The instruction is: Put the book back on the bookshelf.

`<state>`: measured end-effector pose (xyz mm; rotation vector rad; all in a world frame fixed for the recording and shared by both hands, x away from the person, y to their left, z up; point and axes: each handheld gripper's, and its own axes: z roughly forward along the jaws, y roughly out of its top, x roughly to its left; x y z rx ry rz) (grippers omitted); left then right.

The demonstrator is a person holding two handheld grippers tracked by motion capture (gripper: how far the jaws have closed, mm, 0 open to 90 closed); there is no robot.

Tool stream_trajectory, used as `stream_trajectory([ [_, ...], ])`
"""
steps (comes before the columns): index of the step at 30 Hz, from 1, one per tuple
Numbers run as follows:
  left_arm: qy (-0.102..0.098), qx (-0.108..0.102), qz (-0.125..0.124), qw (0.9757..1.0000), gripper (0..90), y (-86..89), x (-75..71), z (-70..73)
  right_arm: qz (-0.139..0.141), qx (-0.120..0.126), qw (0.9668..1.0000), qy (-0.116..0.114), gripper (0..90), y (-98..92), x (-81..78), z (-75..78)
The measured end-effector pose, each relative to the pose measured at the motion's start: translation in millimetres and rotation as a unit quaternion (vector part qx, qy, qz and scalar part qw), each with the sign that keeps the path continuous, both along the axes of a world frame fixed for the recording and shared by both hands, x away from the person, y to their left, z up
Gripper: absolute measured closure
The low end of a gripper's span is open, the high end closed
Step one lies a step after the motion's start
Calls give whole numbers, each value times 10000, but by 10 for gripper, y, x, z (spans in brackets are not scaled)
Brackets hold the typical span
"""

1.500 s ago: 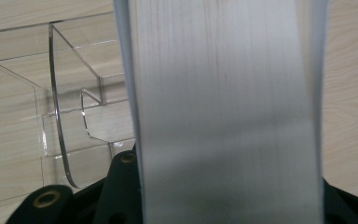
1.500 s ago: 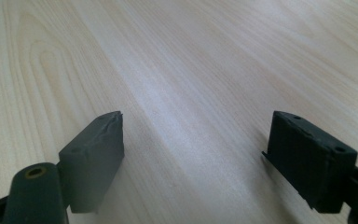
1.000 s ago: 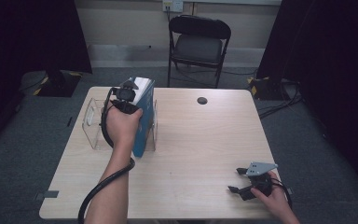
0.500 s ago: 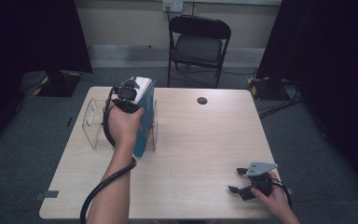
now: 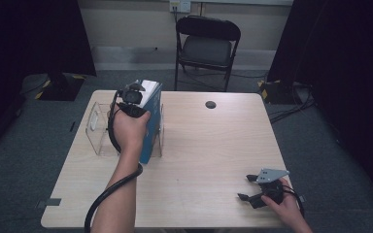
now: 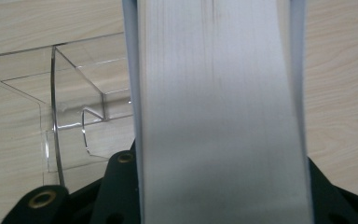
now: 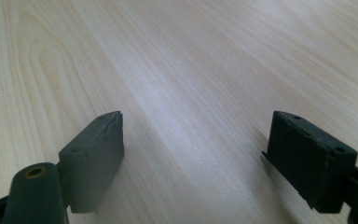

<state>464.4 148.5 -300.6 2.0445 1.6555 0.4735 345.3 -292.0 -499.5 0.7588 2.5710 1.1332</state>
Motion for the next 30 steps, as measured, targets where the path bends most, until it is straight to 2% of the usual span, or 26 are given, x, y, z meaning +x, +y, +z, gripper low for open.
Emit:
stream_trajectory([
  [6,-123,-112,5,9999,596,38,-7,-7,3,0,10000,4,181,0,0,0],
  [11,-224,-122,-14,9997,586,52,-16,-6,5,2,10000,3,181,0,0,0],
  [14,-269,-219,42,9994,551,74,-30,25,6,4,10000,5,182,0,0,0],
  [23,-298,-312,-7,9991,497,121,-65,58,6,3,10000,6,182,0,0,0],
  [30,-358,-471,40,9982,442,176,-101,80,6,5,10000,7,182,0,0,0],
])
